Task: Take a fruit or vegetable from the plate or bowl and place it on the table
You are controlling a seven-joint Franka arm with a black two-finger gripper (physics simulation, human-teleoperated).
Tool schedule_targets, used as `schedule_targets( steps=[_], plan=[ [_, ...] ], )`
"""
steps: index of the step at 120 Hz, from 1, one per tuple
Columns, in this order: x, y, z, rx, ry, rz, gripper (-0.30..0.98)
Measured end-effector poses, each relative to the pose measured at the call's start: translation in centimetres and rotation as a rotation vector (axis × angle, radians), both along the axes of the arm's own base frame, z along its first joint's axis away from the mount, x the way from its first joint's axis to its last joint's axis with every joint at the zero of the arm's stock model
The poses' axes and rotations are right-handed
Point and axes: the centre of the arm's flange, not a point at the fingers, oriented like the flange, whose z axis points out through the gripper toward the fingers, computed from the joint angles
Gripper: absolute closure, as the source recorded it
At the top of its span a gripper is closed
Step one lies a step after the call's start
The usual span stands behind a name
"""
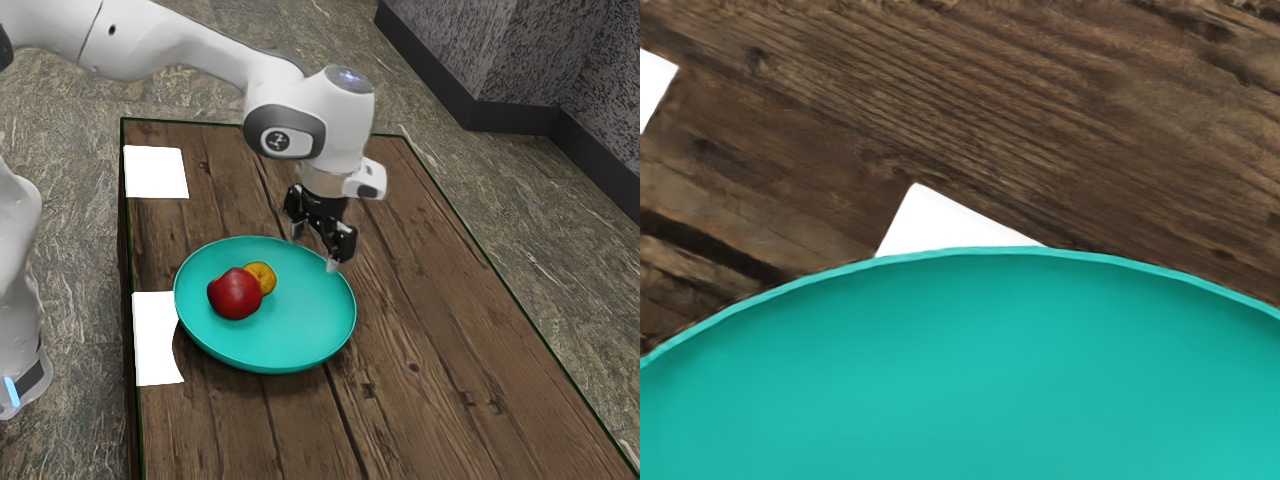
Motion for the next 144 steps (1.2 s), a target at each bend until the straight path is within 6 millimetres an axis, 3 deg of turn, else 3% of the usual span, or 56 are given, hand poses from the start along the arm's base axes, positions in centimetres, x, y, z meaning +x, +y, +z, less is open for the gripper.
schedule_targets(
  steps=[22,29,39,60,75,89,126,136,144],
  plan=[
    [-4.8,-0.4,1.2,-0.024,-0.033,-0.218,0.0],
    [-6.2,-0.6,0.6,-0.038,-0.025,-0.272,0.0],
    [-7.4,0.7,-0.4,-0.041,-0.012,-0.297,0.0],
    [-7.7,-1.1,-1.8,-0.054,0.015,-0.423,0.0],
    [-9.6,-1.0,-4.3,-0.092,0.055,-0.467,0.0],
    [-10.2,-0.9,-5.0,-0.11,0.065,-0.504,0.0],
    [-9.9,-1.1,-4.1,-0.11,0.038,-0.598,0.0],
    [-11.0,-1.7,-2.3,-0.11,-0.013,-0.627,0.0],
    [-11.5,-1.8,-2.2,-0.119,-0.019,-0.639,0.0]
  ],
)
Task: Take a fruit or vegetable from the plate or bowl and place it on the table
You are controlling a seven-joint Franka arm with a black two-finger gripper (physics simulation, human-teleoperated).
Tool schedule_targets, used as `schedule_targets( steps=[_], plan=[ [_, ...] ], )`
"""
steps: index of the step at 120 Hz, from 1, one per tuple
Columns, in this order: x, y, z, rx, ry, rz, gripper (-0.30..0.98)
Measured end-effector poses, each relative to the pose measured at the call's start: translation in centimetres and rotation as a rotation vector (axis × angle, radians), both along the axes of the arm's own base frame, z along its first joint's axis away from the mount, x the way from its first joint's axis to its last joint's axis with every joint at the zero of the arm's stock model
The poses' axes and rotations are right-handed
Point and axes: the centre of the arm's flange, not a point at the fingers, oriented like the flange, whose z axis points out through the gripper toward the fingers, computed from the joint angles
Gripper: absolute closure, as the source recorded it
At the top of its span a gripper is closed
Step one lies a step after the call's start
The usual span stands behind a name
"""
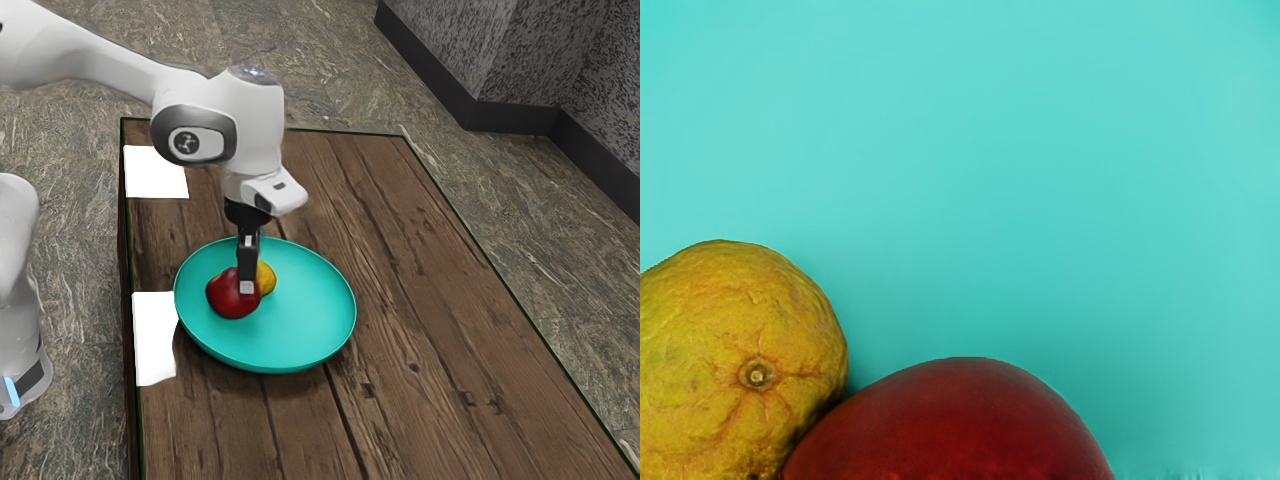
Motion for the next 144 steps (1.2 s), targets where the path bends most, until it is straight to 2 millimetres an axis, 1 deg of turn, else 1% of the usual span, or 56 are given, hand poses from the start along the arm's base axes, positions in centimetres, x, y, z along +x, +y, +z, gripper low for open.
schedule_targets(
  steps=[15,35,44,46,52,60,65,70,84,88,94,102,113,121,132,142,144],
  plan=[
    [-1.0,0.7,-2.6,-0.014,0.056,0.008,0.0],
    [-0.8,1.2,-4.3,-0.032,0.101,0.014,0.0],
    [-0.6,1.2,-4.6,-0.045,0.111,0.015,0.0],
    [-0.5,1.1,-4.6,-0.048,0.111,0.015,0.03],
    [-0.4,1.3,-4.2,-0.053,0.102,0.018,0.15],
    [-0.3,1.4,-3.7,-0.052,0.087,0.019,0.41],
    [-0.1,1.4,-3.4,-0.046,0.08,0.021,0.55],
    [0.1,1.2,-2.8,-0.035,0.065,0.016,0.56],
    [1.6,-1.8,-0.3,0.031,0.0,-0.025,0.45],
    [2.6,-2.8,0.5,0.044,-0.015,-0.041,0.44],
    [5.2,-4.1,1.4,0.054,-0.026,-0.07,0.43],
    [9.8,-6.0,2.6,0.058,-0.042,-0.117,0.42],
    [16.0,-8.2,3.3,0.051,-0.067,-0.177,0.41],
    [19.5,-9.4,3.6,0.056,-0.096,-0.213,0.41],
    [22.8,-10.2,3.4,0.054,-0.123,-0.242,0.41],
    [24.2,-10.0,2.8,0.057,-0.14,-0.251,0.41],
    [24.3,-10.0,2.7,0.058,-0.144,-0.255,0.37]
  ],
)
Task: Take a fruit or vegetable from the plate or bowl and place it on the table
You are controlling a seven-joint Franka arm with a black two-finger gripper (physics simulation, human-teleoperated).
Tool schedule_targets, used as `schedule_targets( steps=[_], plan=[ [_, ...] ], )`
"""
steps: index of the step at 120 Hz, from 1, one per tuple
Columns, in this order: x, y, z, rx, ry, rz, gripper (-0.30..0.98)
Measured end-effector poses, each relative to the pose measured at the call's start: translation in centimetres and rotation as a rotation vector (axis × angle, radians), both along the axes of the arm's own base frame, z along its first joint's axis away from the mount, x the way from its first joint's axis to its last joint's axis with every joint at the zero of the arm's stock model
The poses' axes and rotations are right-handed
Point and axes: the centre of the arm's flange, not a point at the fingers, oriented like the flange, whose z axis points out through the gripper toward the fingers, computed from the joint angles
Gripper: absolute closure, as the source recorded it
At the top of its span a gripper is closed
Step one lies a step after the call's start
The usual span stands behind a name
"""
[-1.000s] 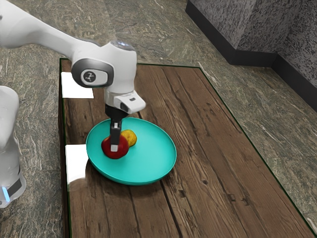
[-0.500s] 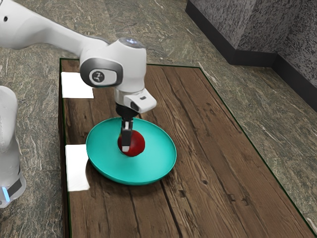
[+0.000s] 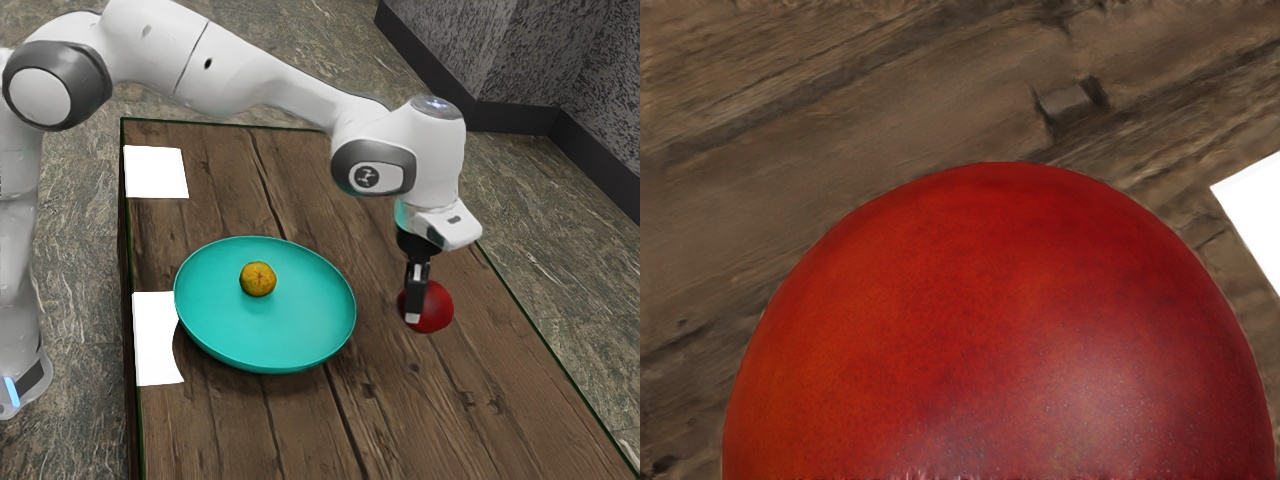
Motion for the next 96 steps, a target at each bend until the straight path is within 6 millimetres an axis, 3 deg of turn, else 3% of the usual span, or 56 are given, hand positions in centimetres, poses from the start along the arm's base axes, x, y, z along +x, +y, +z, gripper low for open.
schedule_targets(
  steps=[16,46,52,57,64,73,81,87,96],
  plan=[
    [0.6,-0.1,-0.1,-0.003,-0.032,-0.033,0.12],
    [1.2,1.3,0.4,-0.002,-0.07,-0.06,0.02],
    [1.3,1.8,1.6,-0.008,-0.113,-0.045,0.02],
    [0.8,2.7,5.8,-0.029,-0.198,-0.006,0.01],
    [-0.1,5.3,10.9,-0.077,-0.286,0.111,0.01],
    [-0.2,8.7,12.8,-0.14,-0.284,0.347,0.0],
    [-0.1,11.6,16.2,-0.203,-0.24,0.621,0.0],
    [-0.1,13.5,17.3,-0.289,-0.152,0.839,0.0],
    [-0.1,16.0,16.6,-0.365,-0.004,1.123,0.0]
  ],
)
